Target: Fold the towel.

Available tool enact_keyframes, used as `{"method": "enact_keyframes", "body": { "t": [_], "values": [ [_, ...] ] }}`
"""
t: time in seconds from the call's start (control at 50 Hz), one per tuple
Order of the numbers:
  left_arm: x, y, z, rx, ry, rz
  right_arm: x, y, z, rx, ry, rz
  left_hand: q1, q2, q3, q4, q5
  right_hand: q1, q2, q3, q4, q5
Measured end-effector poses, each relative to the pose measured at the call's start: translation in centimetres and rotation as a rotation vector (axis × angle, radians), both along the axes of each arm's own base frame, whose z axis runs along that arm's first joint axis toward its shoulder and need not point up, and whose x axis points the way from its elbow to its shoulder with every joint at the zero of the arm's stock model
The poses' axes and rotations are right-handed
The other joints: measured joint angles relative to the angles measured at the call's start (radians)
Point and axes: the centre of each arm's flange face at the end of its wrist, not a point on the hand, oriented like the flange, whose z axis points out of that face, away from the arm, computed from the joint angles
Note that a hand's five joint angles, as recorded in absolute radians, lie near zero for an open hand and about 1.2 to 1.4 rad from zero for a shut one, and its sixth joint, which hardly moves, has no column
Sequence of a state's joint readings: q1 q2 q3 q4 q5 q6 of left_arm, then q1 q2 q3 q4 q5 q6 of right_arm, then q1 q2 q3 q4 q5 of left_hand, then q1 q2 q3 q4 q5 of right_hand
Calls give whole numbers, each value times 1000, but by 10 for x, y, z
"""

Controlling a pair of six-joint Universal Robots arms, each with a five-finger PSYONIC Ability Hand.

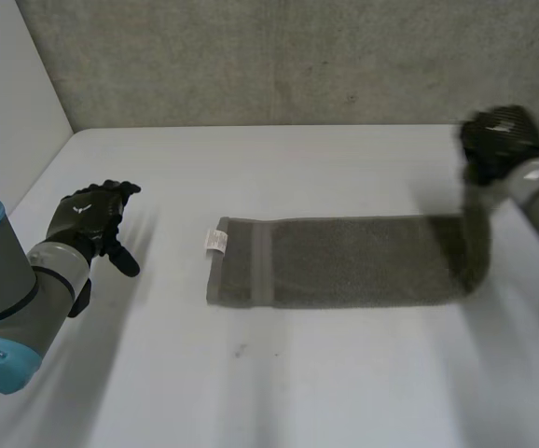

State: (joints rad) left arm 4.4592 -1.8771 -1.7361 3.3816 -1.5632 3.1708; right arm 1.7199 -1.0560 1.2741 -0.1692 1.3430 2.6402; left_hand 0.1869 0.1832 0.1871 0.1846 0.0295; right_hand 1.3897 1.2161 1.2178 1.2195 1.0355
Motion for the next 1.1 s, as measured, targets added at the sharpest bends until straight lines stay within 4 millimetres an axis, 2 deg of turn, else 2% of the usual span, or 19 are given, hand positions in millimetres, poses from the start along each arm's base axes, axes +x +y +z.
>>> {"method": "enact_keyframes", "body": {
  "t": [0.02,0.06,0.12,0.2,0.22,0.32,0.42,0.44,0.46,0.52,0.54,0.62,0.7,0.78,0.84,0.86,0.92,1.02,1.1],
  "values": [
    [0,0,0,-1,0,0,11,5,1,-2,-8,28,0,0,0,0,0,0,0,0,0,0],
    [0,0,0,-7,1,-1,63,30,2,-8,-43,161,0,0,0,0,0,0,0,0,0,0],
    [-1,0,0,-15,1,-2,118,66,-8,9,-65,312,0,0,0,0,0,0,0,0,0,0],
    [-1,0,-1,-22,1,-3,158,100,-29,40,-67,428,0,-1,0,0,0,0,0,0,0,0],
    [-1,0,-2,-24,0,-5,174,116,-44,64,-60,476,0,-1,0,0,0,0,0,0,0,0],
    [-2,2,-4,-25,-1,-10,199,152,-89,150,-23,569,0,-1,0,0,0,0,0,0,0,0],
    [-3,3,-4,-27,-2,-14,205,166,-110,207,-17,594,0,-1,0,0,0,-91,-82,-67,-69,-56],
    [-4,3,-4,-28,-2,-15,205,168,-110,224,-33,593,0,-1,0,0,0,-263,-226,-228,-229,-205],
    [-4,3,-4,-29,-2,-16,205,168,-109,229,-43,591,0,-1,0,0,0,-517,-482,-477,-480,-433],
    [-4,3,-5,-30,-2,-16,202,165,-95,242,-102,573,0,-1,0,0,0,-983,-859,-862,-863,-836],
    [-4,3,-5,-30,-2,-16,199,162,-85,243,-133,558,0,-1,0,0,0,-1088,-940,-943,-943,-908],
    [-4,3,-5,-31,-2,-16,181,145,-56,244,-223,495,0,-1,0,0,0,-1178,-1021,-1023,-1016,-966],
    [-4,2,-5,-34,-2,-16,152,126,-33,250,-274,410,0,-1,0,0,0,-1199,-1039,-1042,-1036,-971],
    [-5,3,-6,-34,-2,-17,120,113,-30,286,-273,319,0,-1,0,0,0,-1205,-1046,-1048,-1041,-971],
    [-5,4,-7,-32,-4,-21,88,107,-43,355,-243,229,0,-1,0,0,0,-1206,-1046,-1048,-1041,-971],
    [-5,4,-7,-32,-4,-21,88,107,-43,355,-243,229,0,-1,0,0,0,-1206,-1046,-1048,-1041,-971],
    [-7,6,-8,-37,-5,-26,61,105,-65,414,-195,158,0,-1,0,0,0,-1136,-1005,-1005,-1012,-971],
    [-9,7,-9,-44,-4,-31,37,103,-86,428,-138,103,0,-1,0,0,0,-1018,-896,-898,-900,-886],
    [-10,9,-10,-46,-4,-36,20,100,-103,401,-86,68,0,-1,0,0,0,-610,-532,-535,-553,-550]
  ]
}}
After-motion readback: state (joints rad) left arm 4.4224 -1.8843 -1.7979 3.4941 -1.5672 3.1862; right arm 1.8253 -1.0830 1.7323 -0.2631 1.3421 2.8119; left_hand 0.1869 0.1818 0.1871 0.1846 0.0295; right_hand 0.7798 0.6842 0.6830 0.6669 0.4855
